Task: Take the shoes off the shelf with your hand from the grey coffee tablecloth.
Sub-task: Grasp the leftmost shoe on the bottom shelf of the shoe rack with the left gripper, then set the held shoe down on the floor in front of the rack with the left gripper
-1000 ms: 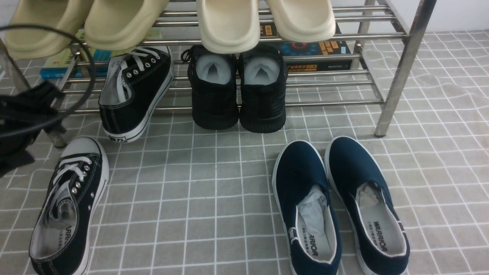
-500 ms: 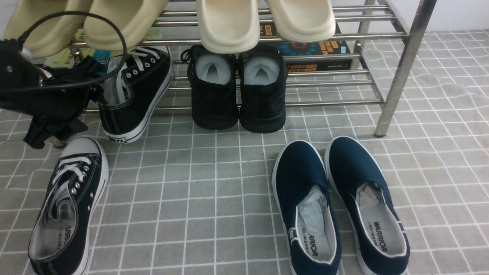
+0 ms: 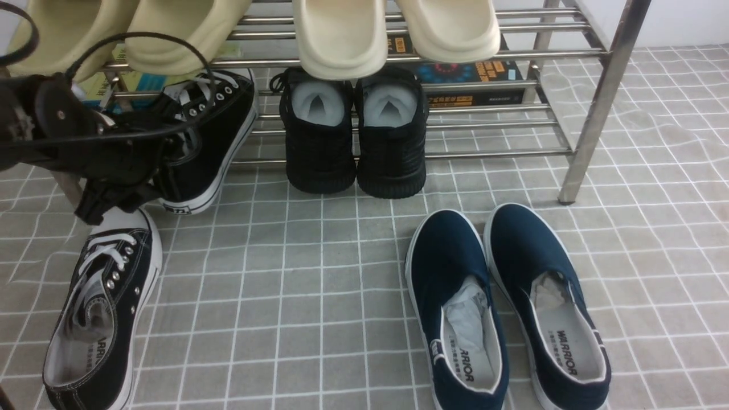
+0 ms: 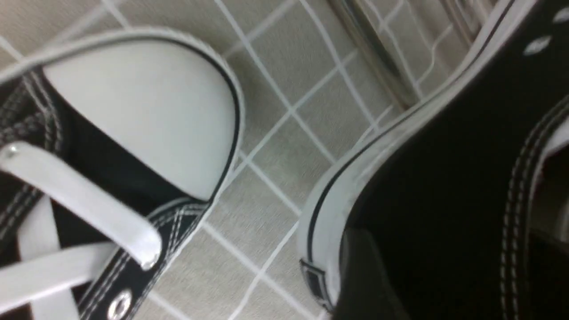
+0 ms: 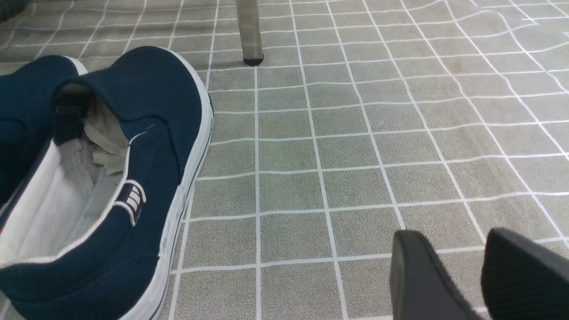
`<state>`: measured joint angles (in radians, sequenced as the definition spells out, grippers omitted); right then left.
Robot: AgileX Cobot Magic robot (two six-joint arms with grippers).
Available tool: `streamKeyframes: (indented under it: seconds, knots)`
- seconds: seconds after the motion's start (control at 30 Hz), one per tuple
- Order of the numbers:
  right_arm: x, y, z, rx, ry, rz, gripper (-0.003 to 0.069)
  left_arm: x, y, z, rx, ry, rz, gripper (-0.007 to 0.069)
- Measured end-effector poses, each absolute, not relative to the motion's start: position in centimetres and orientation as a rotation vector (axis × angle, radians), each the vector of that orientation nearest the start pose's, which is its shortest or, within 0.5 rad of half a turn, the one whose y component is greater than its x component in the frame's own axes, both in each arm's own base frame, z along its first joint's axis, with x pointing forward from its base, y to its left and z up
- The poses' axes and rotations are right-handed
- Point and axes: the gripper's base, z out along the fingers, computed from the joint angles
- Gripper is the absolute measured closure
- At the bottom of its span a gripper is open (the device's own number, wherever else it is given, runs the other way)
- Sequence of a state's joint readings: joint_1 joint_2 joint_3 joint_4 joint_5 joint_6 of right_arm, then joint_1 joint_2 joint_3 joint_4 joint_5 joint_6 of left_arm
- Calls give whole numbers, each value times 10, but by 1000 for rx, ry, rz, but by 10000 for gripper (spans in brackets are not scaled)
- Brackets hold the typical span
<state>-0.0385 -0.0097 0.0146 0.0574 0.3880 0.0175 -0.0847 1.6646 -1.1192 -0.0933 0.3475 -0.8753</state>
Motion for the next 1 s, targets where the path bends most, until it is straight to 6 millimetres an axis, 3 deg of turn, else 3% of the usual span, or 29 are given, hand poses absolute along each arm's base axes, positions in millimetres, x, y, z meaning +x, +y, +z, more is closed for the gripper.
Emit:
streamKeyframes:
  seconds: [0.3, 0.5, 0.53, 0.7, 0.83, 1.0]
  knots:
    - [52, 0, 174, 87, 1874, 42, 420, 352, -39, 238, -974, 2353, -437, 547]
    - [52, 0, 174, 87, 1874, 42, 420, 332, -36, 255, -960, 2431, -366, 563]
    - [52, 0, 174, 87, 1874, 42, 420, 319, -33, 269, -945, 2453, -332, 563]
    - [52, 0, 174, 87, 1874, 42, 420, 290, -27, 290, -964, 2517, -235, 563]
    - [52, 0, 174, 87, 1874, 42, 420, 277, -25, 291, -1028, 2586, -172, 563]
    - [52, 0, 174, 87, 1874, 42, 420, 266, -41, 288, -1028, 2671, -74, 563]
